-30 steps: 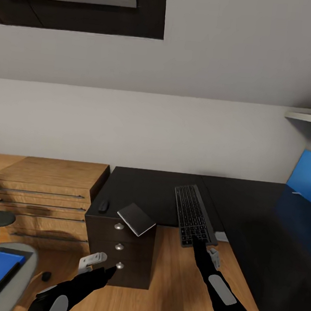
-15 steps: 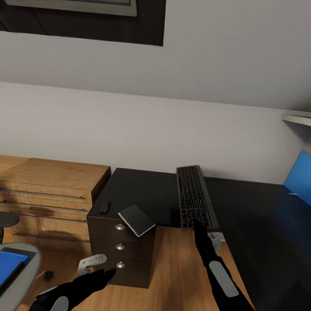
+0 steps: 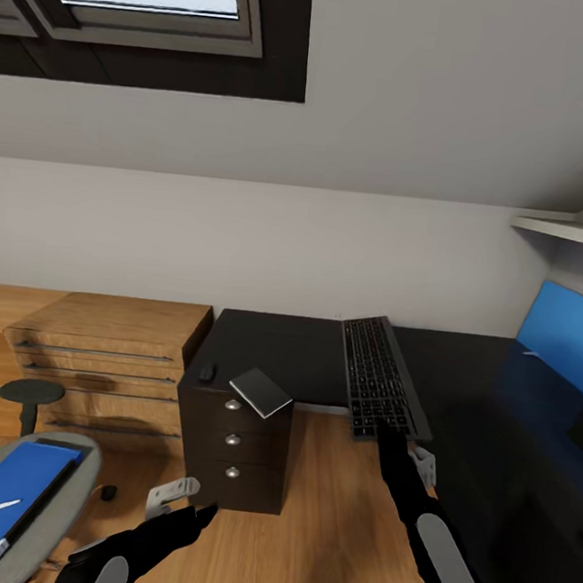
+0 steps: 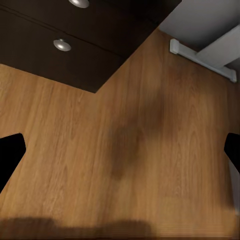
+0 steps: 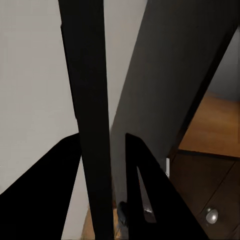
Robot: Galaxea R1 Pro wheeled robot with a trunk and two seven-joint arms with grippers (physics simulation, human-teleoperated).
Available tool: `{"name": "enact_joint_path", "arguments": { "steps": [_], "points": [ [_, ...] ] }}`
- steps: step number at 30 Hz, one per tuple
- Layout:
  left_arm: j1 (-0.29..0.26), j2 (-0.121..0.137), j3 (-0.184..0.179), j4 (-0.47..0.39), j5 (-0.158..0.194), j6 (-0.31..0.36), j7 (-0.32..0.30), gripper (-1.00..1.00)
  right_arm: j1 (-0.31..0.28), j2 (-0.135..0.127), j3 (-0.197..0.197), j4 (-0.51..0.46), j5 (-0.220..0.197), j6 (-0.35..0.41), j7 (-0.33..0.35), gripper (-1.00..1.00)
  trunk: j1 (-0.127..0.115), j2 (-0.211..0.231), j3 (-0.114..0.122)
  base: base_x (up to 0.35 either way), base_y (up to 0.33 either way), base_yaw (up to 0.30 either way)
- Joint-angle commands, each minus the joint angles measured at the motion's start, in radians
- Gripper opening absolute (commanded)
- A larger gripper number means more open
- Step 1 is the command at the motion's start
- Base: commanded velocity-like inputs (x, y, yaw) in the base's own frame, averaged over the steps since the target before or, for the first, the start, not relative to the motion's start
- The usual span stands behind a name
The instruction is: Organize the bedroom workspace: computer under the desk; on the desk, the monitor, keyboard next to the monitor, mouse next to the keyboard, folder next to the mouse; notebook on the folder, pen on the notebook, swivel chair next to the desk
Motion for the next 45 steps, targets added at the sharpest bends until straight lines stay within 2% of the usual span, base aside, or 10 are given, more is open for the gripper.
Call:
{"name": "enact_joint_path", "arguments": {
  "steps": [1, 14, 24, 29, 45],
  "points": [
    [-0.001, 0.000, 0.000, 0.001, 0.011, 0.003, 0.009, 1.00, 0.006, -0.002, 0.003, -0.014, -0.009, -0.006, -0.009, -1.00, 0.000, -0.001, -0.001, -0.072, 0.000, 0.000],
    [-0.001, 0.001, -0.003, 0.007, 0.009, -0.001, 0.004, 1.00, 0.017, 0.001, 0.011, -0.028, -0.009, -0.007, -0.008, -1.00, 0.000, -0.001, -0.001, -0.029, 0.007, 0.000],
    [-0.001, 0.001, -0.004, 0.007, 0.011, 0.000, 0.004, 1.00, 0.017, 0.001, 0.011, -0.026, -0.005, -0.009, -0.001, -1.00, 0.000, -0.001, -0.001, -0.323, 0.083, -0.086],
    [-0.001, 0.001, -0.004, 0.007, 0.011, 0.000, 0.004, 1.00, 0.017, 0.001, 0.011, -0.025, -0.006, -0.009, 0.030, -1.00, 0.000, -0.001, -0.001, -0.336, 0.001, -0.200],
    [-0.001, 0.000, -0.004, 0.007, 0.011, 0.000, 0.004, 1.00, 0.017, 0.000, 0.011, -0.022, -0.007, -0.007, 0.041, -1.00, 0.000, -0.001, -0.001, -0.329, -0.149, -0.011]
  ]
}}
